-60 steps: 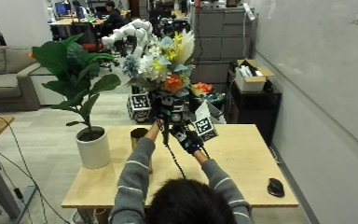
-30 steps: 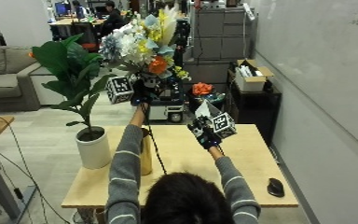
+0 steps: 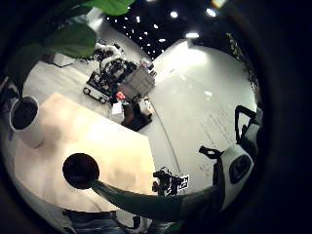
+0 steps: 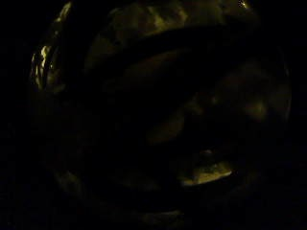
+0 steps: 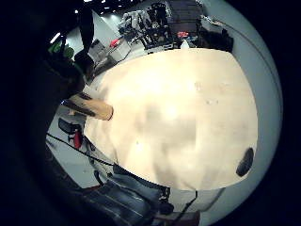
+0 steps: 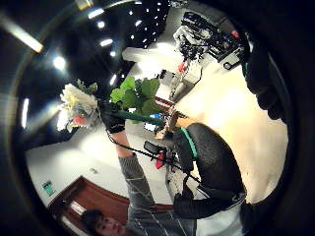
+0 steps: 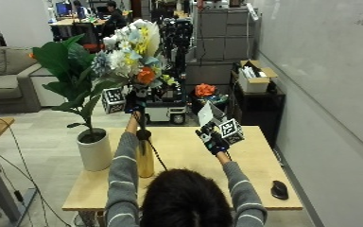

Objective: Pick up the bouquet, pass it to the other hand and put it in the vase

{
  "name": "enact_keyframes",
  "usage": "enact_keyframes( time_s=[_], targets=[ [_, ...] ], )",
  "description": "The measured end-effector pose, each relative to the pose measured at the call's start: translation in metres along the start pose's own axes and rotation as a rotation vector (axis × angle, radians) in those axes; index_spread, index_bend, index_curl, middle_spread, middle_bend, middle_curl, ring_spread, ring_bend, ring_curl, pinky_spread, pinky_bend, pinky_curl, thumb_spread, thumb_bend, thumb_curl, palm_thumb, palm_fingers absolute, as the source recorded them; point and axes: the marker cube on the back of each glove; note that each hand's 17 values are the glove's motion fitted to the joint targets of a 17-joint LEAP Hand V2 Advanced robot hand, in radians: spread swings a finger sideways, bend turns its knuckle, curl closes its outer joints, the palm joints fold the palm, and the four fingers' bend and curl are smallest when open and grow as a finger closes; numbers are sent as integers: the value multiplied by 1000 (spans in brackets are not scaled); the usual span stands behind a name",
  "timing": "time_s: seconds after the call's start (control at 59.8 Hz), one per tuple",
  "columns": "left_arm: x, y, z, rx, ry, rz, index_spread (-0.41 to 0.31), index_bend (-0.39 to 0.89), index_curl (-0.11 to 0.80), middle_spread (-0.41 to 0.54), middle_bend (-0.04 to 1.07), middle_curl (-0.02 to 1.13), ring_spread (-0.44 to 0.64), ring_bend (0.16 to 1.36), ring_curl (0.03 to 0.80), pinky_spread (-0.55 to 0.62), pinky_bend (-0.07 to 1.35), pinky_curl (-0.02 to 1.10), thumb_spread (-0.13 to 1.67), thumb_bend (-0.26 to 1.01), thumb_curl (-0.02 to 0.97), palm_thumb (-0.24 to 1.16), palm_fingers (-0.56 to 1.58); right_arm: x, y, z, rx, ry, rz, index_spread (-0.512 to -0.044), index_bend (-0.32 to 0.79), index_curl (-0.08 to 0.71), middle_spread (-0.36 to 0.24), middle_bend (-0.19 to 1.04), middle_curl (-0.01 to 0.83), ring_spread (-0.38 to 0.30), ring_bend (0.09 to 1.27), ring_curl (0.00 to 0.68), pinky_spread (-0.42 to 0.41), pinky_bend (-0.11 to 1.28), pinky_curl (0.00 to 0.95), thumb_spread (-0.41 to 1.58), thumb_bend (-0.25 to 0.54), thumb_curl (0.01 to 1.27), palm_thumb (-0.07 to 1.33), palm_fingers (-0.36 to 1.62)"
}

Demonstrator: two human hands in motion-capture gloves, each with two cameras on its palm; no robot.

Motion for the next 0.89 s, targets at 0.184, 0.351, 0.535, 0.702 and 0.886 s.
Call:
enact_keyframes(
  time_s=[0.184,0.351,0.535,0.702,0.886],
  targets=[
    [-130,65,-62,-653,-487,-336,-67,44,414,-62,587,600,2,714,529,31,557,516,892,-86,398,427,-370,11,23,-6,-49,-9,-8,-177,131,342,-52,313,474,-114,511,431,-7,206,343,1153,-19,334,621,1090],
    [-186,110,-141,-693,-629,-462,120,3,231,347,183,317,383,532,293,387,437,336,876,-19,391,505,-340,20,20,-32,52,178,-244,-176,139,346,-49,319,478,-112,490,432,15,175,339,1160,-19,329,621,1076],
    [-156,128,-156,-612,-554,-395,142,41,136,449,160,267,518,497,263,507,377,303,884,-42,365,467,-268,32,22,-35,37,71,-54,-172,143,354,-48,318,479,-113,457,429,33,173,327,1166,-17,324,628,1060],
    [-156,113,-121,-498,-706,-264,50,63,104,402,164,253,523,497,261,530,360,296,900,-45,343,387,-204,67,22,-22,36,36,145,-173,136,353,-47,305,477,-106,438,428,37,172,319,1173,-17,324,628,1054],
    [-137,147,-75,-789,-414,-292,7,71,90,364,177,252,512,499,259,512,347,299,919,-37,331,349,-172,96,13,-5,29,22,180,-172,127,346,-48,260,470,-105,436,433,23,195,328,1184,-16,327,635,1046]
  ],
)
